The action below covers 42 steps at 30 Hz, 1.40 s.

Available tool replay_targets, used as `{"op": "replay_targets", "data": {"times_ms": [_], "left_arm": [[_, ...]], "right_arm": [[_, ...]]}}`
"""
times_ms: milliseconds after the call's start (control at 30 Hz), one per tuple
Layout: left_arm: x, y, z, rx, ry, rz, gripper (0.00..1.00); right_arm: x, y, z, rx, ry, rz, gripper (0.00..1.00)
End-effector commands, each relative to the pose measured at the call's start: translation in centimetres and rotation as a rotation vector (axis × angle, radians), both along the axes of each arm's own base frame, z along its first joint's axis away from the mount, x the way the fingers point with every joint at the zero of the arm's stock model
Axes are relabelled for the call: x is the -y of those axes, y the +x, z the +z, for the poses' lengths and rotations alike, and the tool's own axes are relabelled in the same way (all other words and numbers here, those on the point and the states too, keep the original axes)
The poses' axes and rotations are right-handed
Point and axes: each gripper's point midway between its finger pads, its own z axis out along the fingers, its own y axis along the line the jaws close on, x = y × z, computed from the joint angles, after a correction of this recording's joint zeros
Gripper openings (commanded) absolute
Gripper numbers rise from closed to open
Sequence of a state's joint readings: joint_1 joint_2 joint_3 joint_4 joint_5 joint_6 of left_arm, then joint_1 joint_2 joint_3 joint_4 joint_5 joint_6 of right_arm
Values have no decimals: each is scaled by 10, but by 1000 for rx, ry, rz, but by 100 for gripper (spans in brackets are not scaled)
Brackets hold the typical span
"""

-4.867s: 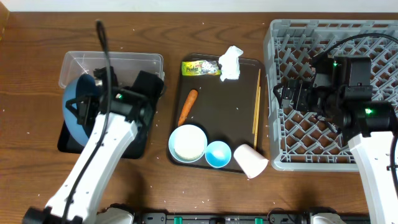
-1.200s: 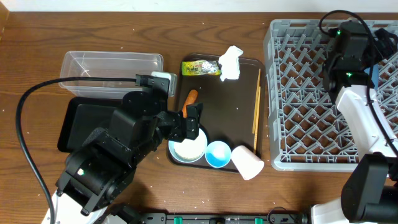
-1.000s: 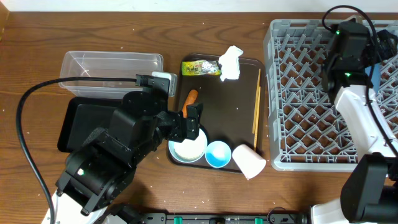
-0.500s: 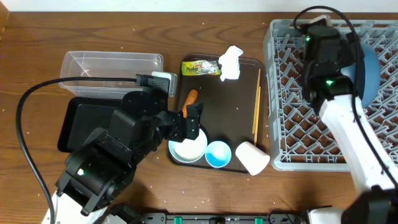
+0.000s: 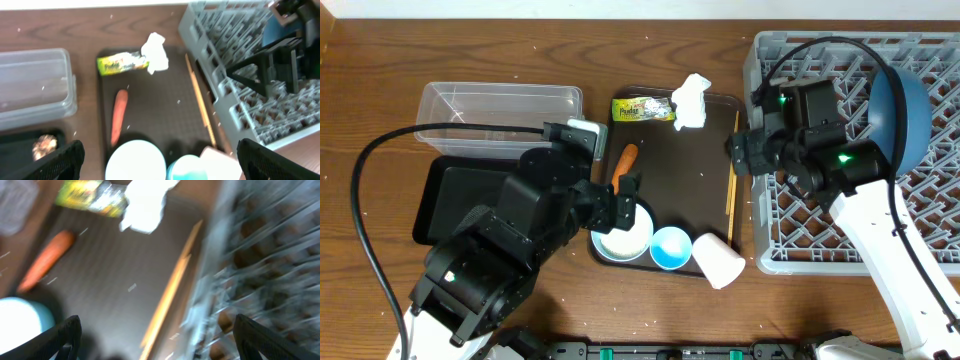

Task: Sort waste into correct bins and load items into the dishwasher rack
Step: 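Reach the left gripper down and grasp the light blue cup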

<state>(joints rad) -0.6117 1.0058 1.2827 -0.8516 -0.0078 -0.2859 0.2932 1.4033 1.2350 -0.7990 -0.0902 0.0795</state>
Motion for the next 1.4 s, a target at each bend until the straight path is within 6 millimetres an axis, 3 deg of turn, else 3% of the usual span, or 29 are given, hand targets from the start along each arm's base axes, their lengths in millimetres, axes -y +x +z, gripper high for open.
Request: {"op": "replay_targets", "data": {"times_ms": [0, 100, 200, 400, 500, 600, 767, 1000, 1233, 1300, 1367], "left_arm": [[-10, 0, -2, 5, 65, 19, 98], [-11, -4, -15, -47, 95, 12, 95], [2, -15, -37, -162, 95, -63, 91], [9, -26, -101, -418, 197, -106, 74], [25, -30, -125, -531, 194, -157, 74], [46, -41, -149, -649, 197, -229, 63], [61, -53, -189, -731, 313, -280, 61], [69, -51, -218, -715, 348, -295, 61], [52, -47, -250, -675, 412, -247, 59], [53, -47, -254, -671, 407, -245, 54], [56, -46, -255, -667, 389, -241, 42]], "right_arm": [[-30, -20, 4, -90, 168, 58, 88], [-36, -33, 0, -144, 184, 86, 85], [-31, -37, -5, -171, 158, 47, 79], [-22, -31, -6, -189, 174, -94, 78], [-22, -32, -7, -199, 185, -123, 79], [-22, -32, -7, -209, 194, -142, 79], [-20, -36, -9, -227, 191, -151, 79], [-19, -39, -11, -240, 185, -152, 79], [-19, -39, -11, -241, 185, -152, 80], [-19, -39, -11, -241, 185, -152, 80], [-19, -39, -11, -240, 185, -152, 80]]}}
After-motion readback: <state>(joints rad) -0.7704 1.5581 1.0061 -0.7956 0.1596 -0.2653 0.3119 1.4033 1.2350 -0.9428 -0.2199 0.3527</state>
